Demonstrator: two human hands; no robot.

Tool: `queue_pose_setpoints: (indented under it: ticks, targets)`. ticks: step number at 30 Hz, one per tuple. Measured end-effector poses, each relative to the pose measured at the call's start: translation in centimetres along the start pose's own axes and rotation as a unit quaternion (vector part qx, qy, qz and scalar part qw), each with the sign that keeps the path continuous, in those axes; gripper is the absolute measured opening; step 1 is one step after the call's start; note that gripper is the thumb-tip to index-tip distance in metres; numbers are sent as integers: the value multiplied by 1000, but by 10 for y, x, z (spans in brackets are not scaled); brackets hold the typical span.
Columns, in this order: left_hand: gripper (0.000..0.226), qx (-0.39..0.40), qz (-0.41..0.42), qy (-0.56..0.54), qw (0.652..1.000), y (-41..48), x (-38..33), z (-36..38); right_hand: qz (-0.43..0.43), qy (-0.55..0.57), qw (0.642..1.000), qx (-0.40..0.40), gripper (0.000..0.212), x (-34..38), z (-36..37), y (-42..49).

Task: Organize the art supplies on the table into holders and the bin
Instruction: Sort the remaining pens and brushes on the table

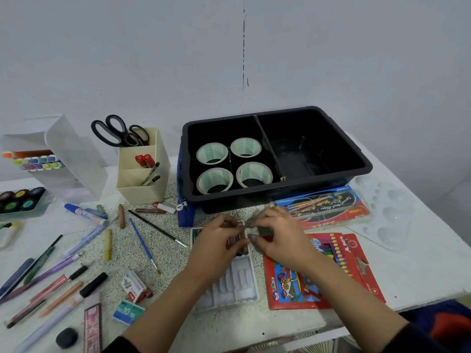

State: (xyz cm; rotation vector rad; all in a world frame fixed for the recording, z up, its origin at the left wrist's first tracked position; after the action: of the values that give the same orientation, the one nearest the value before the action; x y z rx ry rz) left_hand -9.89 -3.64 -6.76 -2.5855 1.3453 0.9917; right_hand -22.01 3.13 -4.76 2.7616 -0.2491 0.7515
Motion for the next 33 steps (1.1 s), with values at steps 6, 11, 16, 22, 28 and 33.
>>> queue_pose_setpoints:
  ticks: [6, 11, 16, 22, 28, 33]
  targets:
    - [27, 14, 7, 34, 999, -8, -3, 1, -4, -21, 999, 25, 24, 0, 11, 0]
    - [29, 18, -4, 22, 1000, -10, -1, 0, 24, -50, 998, 25, 22, -1, 15, 1]
    - [32, 16, -6, 15, 1000, -6, 1, -5, 37, -43, 998, 4, 20, 10, 13, 4]
    - [27, -8, -5, 0, 1000, -22, 11, -27, 86, 136, 986, -35, 22, 26, 4, 8]
    - [18, -92, -76, -27, 992, -75, 63, -103, 73, 207, 976, -7, 19, 71, 32, 17]
    - [18, -110, -142, -9, 984, -124, 125, -163, 59, 233, 970, 40, 13, 126, 77, 30]
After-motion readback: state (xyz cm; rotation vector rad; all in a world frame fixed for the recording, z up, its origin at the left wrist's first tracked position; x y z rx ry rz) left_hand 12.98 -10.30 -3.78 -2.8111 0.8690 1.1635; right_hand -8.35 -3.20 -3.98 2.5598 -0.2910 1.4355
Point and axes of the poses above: each hand's wrist, its own y-axis towards the middle knuckle, its own z-axis out of the palm, x = y × z, the point moved 9 cm from there along y, towards the middle knuckle, and after that the axes turned 2 degrees about z, right-handed, at the moved point
